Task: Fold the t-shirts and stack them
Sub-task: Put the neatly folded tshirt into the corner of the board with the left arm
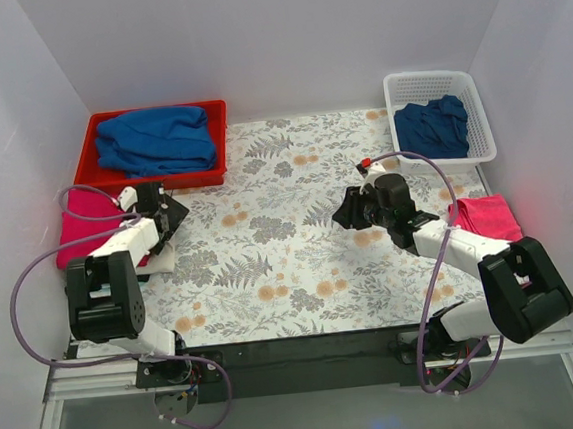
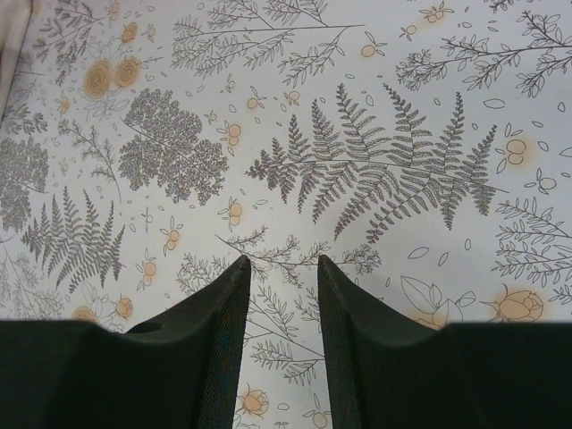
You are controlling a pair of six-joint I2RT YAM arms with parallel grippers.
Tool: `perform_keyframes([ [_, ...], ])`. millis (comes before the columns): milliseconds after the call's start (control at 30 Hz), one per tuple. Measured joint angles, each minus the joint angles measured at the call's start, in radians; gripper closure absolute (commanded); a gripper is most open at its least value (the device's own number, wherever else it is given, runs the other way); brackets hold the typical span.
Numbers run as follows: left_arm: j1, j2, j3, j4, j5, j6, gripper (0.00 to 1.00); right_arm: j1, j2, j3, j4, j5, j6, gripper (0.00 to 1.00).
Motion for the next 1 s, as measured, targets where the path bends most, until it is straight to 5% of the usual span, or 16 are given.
perform_keyframes([
  [1000, -0.077, 0.172, 0.085, 0.121, -0.056, 0.143, 0.08, 0.0, 0.074, 0.017, 0.0, 0.013, 0.0, 0.58],
])
